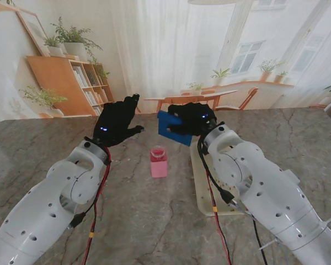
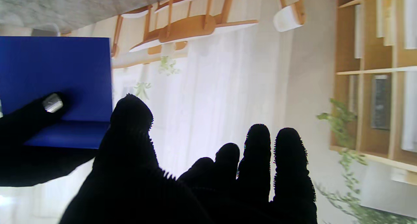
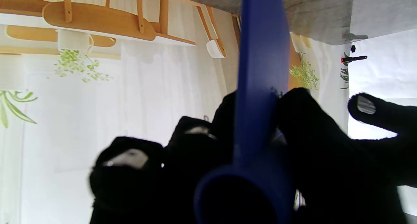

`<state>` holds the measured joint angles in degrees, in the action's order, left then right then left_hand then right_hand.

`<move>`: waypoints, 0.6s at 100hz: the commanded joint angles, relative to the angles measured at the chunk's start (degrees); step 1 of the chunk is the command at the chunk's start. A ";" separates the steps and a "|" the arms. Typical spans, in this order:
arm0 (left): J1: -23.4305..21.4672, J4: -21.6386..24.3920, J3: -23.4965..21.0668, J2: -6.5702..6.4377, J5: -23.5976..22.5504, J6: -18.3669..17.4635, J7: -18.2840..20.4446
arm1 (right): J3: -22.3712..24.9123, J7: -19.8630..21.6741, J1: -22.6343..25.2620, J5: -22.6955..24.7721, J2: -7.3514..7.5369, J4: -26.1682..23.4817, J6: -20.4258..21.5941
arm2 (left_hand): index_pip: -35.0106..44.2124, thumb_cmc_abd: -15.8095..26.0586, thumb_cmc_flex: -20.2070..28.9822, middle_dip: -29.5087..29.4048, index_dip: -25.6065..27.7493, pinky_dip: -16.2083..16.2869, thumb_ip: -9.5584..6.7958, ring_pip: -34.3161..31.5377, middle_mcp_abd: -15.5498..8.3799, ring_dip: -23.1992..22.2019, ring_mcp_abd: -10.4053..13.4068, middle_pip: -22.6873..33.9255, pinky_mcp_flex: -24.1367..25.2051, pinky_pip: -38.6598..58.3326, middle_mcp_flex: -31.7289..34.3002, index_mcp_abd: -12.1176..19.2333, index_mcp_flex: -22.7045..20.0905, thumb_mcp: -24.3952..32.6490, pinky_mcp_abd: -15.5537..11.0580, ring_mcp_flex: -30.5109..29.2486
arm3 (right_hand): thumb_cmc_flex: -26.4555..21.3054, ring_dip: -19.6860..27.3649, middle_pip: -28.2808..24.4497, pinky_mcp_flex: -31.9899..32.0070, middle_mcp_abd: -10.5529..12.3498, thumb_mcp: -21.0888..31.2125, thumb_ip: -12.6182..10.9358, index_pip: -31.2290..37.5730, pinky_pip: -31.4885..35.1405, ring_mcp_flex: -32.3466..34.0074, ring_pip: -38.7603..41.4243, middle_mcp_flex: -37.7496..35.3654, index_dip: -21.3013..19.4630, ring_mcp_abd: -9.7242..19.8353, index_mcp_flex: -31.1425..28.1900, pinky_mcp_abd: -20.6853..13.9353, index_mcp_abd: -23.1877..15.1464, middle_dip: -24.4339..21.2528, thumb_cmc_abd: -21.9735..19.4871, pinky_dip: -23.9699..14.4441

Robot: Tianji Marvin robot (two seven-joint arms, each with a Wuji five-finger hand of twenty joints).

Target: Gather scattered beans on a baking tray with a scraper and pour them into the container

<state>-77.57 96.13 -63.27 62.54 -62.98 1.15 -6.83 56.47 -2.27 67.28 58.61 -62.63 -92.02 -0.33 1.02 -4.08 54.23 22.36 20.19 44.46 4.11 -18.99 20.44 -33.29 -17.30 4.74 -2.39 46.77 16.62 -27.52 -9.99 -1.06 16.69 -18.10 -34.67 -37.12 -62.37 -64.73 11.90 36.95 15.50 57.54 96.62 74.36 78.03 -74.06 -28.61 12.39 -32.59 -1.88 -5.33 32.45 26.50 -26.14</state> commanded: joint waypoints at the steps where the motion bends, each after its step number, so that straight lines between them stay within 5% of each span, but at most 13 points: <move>1: -0.91 0.02 -0.67 -0.70 -0.29 0.29 -0.62 | 0.22 0.54 0.27 0.07 0.39 0.14 -0.40 | 0.82 0.34 1.25 0.00 1.40 -1.30 -2.30 -0.64 -0.45 -0.19 0.42 0.54 0.39 1.12 0.54 -3.99 1.72 -0.70 0.00 -0.18 | -8.12 -0.57 -8.32 -1.13 5.47 6.99 -2.51 1.64 2.11 1.99 3.29 -4.49 0.51 11.89 -1.40 -0.41 -1.68 2.30 -8.08 0.23; 19: -3.86 1.81 -3.71 -0.73 -1.10 1.03 -1.33 | 0.34 -0.09 0.35 0.07 0.26 0.18 -1.10 | 1.45 0.71 1.15 0.24 2.22 -1.42 -2.29 -0.95 -1.03 -0.35 0.86 0.72 0.24 1.47 0.97 -3.44 1.76 -0.72 -0.23 -0.54 | -7.08 -0.19 -8.04 -0.95 5.65 6.30 -2.02 2.26 1.51 1.92 2.61 -3.94 -0.17 11.27 -1.20 -0.13 -0.52 2.22 -9.01 0.63; 35: -7.39 3.66 -7.05 -0.75 -1.98 2.08 -1.92 | 1.59 0.00 1.11 0.79 0.41 -0.52 -1.49 | 1.60 1.27 1.12 0.40 2.53 -1.47 -2.28 -1.14 -1.51 -0.46 1.30 0.79 0.03 1.74 1.29 -2.87 1.80 -0.73 -0.47 -1.00 | -7.40 1.59 -6.81 -0.40 6.01 4.40 -1.92 3.82 -0.69 1.98 -0.58 -2.02 -2.55 9.26 1.16 1.49 -9.58 1.96 -10.81 1.91; 49: -10.85 4.55 -10.17 -0.73 -1.69 1.97 -2.34 | 3.95 2.69 2.42 1.03 0.92 -1.56 -0.48 | 1.95 2.01 0.73 0.51 2.78 -1.50 -2.25 -1.10 -2.24 -0.44 1.86 0.93 -0.35 1.94 2.07 -1.85 1.32 -0.85 -0.64 -1.76 | -10.06 9.60 1.81 5.31 -1.00 1.95 -4.12 5.06 -10.27 1.50 -15.34 7.49 -6.57 -0.28 4.62 8.59 -8.57 2.19 -13.49 6.08; 60: -13.28 4.41 -11.99 -0.58 0.02 1.06 -2.89 | 5.99 4.68 3.28 2.12 1.52 -1.81 2.21 | 2.90 2.54 0.37 0.73 3.24 -1.61 -2.19 -0.21 -3.88 0.06 3.07 1.29 -1.39 1.74 4.15 0.58 -0.93 -0.96 -1.44 -3.04 | -10.70 9.95 10.39 15.31 -5.82 2.54 -5.06 5.14 -16.96 -7.69 -23.89 16.35 -7.68 -5.05 4.47 11.64 -6.95 3.40 -12.81 5.31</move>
<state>-89.39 101.25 -75.19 62.15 -64.22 2.62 -9.23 61.89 1.82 70.19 60.17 -62.14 -93.88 0.56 2.66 -4.02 54.23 22.40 22.74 44.41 4.11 -19.83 18.93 -33.30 -15.52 5.97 -3.25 47.89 19.09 -27.43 -10.04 -1.06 16.56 -19.32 -38.83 -28.22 -55.17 -53.33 8.04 33.80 14.49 60.51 82.43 69.66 57.98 -61.61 -34.93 7.45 -27.46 7.53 -6.83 34.67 21.33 -20.95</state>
